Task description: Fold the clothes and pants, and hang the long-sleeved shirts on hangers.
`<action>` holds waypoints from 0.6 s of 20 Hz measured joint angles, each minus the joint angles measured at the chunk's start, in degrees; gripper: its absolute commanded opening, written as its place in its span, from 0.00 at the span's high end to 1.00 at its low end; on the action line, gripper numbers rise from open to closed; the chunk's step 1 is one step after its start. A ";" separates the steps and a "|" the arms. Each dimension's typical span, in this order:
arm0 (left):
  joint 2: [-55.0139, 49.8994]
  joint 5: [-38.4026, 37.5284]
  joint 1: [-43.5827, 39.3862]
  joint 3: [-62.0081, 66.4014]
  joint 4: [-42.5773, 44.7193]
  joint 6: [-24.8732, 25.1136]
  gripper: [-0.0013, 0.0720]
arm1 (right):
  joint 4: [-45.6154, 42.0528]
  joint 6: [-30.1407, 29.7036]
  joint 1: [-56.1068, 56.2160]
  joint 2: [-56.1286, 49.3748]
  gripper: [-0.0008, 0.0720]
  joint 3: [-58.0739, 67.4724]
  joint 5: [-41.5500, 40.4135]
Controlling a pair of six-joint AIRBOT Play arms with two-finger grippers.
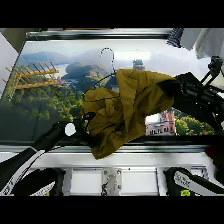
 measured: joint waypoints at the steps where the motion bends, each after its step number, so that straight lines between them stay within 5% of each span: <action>1: -1.22 -0.22 0.07 1.36 0.85 -0.26 0.97 | 0.00 0.00 0.00 0.04 0.98 0.00 0.00; 8: -3.54 -3.06 17.07 18.84 11.58 -1.46 0.97 | 0.04 0.00 0.68 4.15 0.98 0.00 -5.57; 9: -4.44 -3.67 20.04 21.73 12.20 -1.44 0.83 | 0.02 0.00 1.16 5.09 0.98 0.00 -7.69; 10: -5.51 -4.28 22.36 24.06 12.85 -1.42 0.35 | 0.04 0.11 1.77 6.05 0.98 0.00 -10.16; 11: -6.78 -4.96 24.46 26.18 13.11 -1.42 0.15 | 0.07 0.28 2.36 6.80 0.98 0.00 -12.39; 12: -7.91 -5.90 26.08 27.69 13.46 -1.68 0.15 | 0.07 0.66 2.93 7.39 0.98 0.00 -14.53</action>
